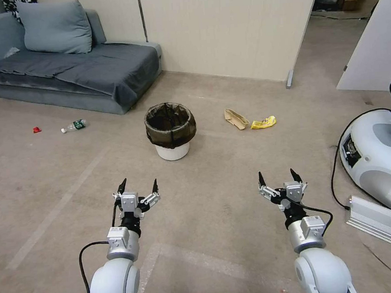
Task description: Pick up the trash bin, then pick up the garbage from the floor and place it into the trash bin.
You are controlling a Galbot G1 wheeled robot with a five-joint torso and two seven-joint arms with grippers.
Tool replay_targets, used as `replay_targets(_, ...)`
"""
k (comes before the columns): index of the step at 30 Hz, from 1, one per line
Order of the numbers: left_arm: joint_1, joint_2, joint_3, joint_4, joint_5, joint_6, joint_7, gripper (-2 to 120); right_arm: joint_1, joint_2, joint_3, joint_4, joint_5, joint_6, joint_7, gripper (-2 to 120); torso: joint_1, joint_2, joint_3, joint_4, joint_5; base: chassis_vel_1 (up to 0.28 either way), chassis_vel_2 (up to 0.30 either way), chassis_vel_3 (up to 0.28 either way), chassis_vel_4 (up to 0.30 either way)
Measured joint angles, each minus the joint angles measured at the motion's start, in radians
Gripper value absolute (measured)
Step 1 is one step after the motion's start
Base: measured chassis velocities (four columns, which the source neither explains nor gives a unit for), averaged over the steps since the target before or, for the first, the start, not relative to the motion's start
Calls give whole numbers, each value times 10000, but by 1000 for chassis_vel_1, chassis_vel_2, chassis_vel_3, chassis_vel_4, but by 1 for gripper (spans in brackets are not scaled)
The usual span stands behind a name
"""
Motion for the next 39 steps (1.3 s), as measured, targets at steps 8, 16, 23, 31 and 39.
replay_targets(8,0,0,0,0,0,0,0,100,1,0,0,0,0,0,0,100,0,0,0,0,0,0,0,0,0)
replay_targets(16,4,0,-2,0,0,0,0,100,0,0,0,1,0,0,1,100,0,0,0,0,0,0,0,0,0)
replay_targets(23,1408,165,-648,-1374,-329,657,-204,100,-1354,330,303,814,-41,139,203,100,0,0,0,0,-2,0,0,0,0)
replay_targets(31,3480,415,-1599,-3420,-836,1694,-528,100,-3442,851,776,2106,-141,410,559,100,-1,1,-1,0,-1,0,0,0,0)
replay_targets(39,4293,550,-1728,-4119,-1042,2091,-663,100,-4506,1102,741,2549,-189,677,767,100,-1,2,-1,0,-1,0,0,0,0)
